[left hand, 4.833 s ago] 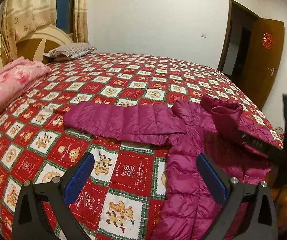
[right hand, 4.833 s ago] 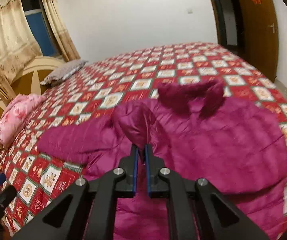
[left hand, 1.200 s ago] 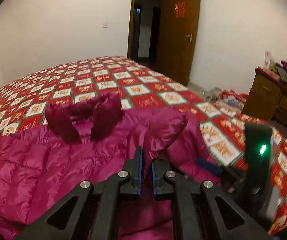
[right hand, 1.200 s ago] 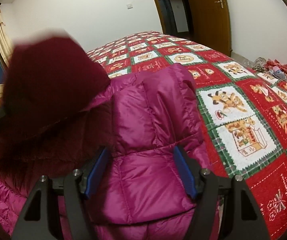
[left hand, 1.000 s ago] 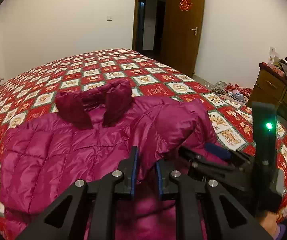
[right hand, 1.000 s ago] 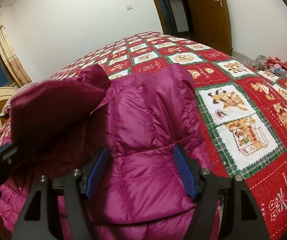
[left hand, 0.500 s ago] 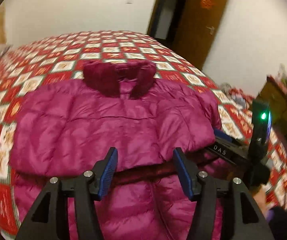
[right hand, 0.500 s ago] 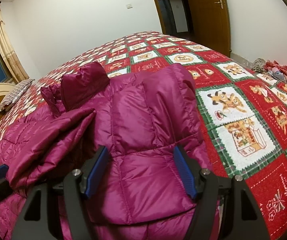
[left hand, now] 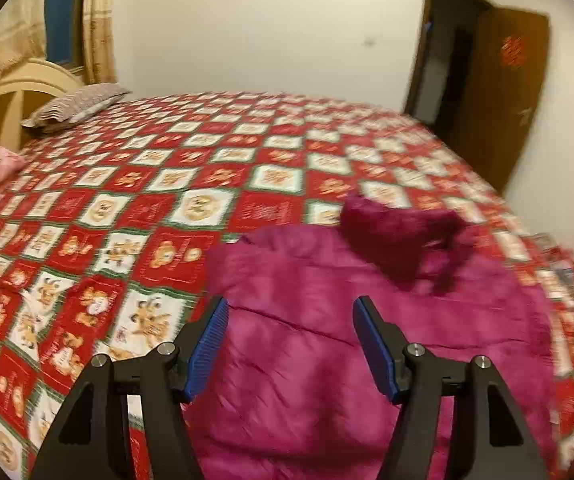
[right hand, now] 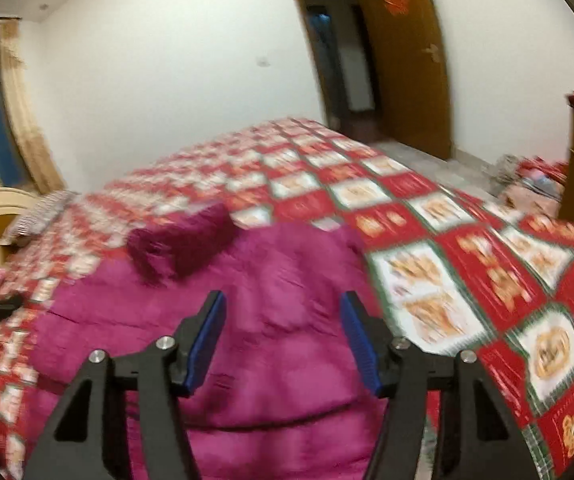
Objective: Fold large clothes
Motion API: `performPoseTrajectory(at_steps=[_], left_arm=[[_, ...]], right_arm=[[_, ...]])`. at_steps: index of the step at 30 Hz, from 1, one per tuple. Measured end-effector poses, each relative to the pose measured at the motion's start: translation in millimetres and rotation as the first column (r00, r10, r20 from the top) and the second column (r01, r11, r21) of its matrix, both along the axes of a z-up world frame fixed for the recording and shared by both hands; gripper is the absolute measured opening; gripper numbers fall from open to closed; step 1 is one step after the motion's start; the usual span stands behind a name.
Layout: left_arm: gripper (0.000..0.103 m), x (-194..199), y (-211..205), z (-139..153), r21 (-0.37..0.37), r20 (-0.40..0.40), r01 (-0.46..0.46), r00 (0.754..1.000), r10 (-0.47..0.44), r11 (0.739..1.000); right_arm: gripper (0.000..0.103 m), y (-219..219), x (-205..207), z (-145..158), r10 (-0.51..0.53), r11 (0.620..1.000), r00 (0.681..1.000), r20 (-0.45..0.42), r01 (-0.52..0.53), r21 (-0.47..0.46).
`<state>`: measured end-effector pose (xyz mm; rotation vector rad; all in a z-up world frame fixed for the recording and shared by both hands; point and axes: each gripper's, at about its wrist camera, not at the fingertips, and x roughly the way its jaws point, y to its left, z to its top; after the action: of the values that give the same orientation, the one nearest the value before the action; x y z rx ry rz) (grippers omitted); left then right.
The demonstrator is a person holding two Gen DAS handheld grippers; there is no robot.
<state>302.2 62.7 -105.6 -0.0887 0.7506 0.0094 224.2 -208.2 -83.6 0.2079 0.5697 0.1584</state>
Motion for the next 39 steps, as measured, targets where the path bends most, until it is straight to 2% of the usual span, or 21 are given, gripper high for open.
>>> performPoseTrajectory(at_steps=[2, 4, 7, 9, 11, 13, 17, 20, 24, 28, 32, 34, 36, 39], left_arm=[[0.065, 14, 1, -16, 0.008, -0.033, -0.013, 0.999, 0.013, 1.000], [0.065, 21, 8, -32, 0.042, -0.058, -0.073, 0.995, 0.075, 0.996], [0.065, 31, 22, -54, 0.080, -0.086, -0.135, 0.986, 0.142, 0.988], [0.066, 33, 32, -70, 0.066, -0.099, -0.151, 0.983, 0.157, 0.986], [0.068, 34, 38, -83, 0.054, -0.103, -0.153, 0.982, 0.158, 0.987], [0.074, 39, 42, -90, 0.027, -0.121, -0.166, 0.978, 0.168, 0.986], [0.078, 46, 41, -92, 0.041, -0.118, -0.182, 0.976, 0.186, 0.982], [0.078, 44, 45, -91, 0.002, -0.114, -0.178, 0.977, 0.177, 0.984], [0.078, 29, 53, -80, -0.080, -0.075, -0.169, 0.984, 0.163, 0.982], [0.078, 21, 42, -47, -0.067, 0.015, -0.111, 0.994, 0.113, 0.992], [0.078, 34, 31, -12, -0.057, 0.048, -0.057, 0.997, 0.059, 0.997], [0.078, 44, 26, 1, -0.058, 0.061, -0.039, 0.997, 0.043, 0.998], [0.078, 52, 23, 8, -0.049, 0.073, -0.027, 0.997, 0.030, 0.998], [0.078, 62, 15, 11, -0.035, 0.064, -0.001, 0.998, 0.003, 0.999]], right_arm=[[0.059, 33, 11, 1, 0.105, 0.994, 0.994, -0.030, -0.106, -0.040], [0.045, 58, 23, -11, 0.170, 0.982, 0.983, -0.076, -0.175, -0.065], [0.035, 80, 47, -45, 0.173, 0.979, 0.963, -0.207, -0.191, -0.068], [0.035, 84, 58, -65, 0.169, 0.982, 0.951, -0.259, -0.185, -0.037], [0.034, 87, 60, -75, 0.171, 0.981, 0.949, -0.264, -0.188, -0.039], [0.034, 91, 62, -80, 0.177, 0.979, 0.951, -0.255, -0.196, -0.051], [0.034, 90, 70, -81, 0.190, 0.978, 0.949, -0.251, -0.206, -0.040], [0.033, 88, 69, -79, 0.196, 0.978, 0.947, -0.253, -0.207, -0.018], [0.038, 85, 66, -58, 0.206, 0.976, 0.948, -0.243, -0.217, -0.018], [0.041, 76, 85, -10, 0.153, 0.987, 0.978, -0.141, -0.158, -0.020], [0.041, 98, 135, 18, 0.155, 0.988, 0.979, -0.131, -0.157, -0.002], [0.041, 111, 162, 19, 0.159, 0.987, 0.974, -0.159, -0.160, 0.003], [0.039, 121, 178, 12, 0.145, 0.987, 0.971, -0.190, -0.155, -0.036], [0.027, 122, 194, -13, 0.145, 0.982, 0.943, -0.298, -0.174, -0.075]])
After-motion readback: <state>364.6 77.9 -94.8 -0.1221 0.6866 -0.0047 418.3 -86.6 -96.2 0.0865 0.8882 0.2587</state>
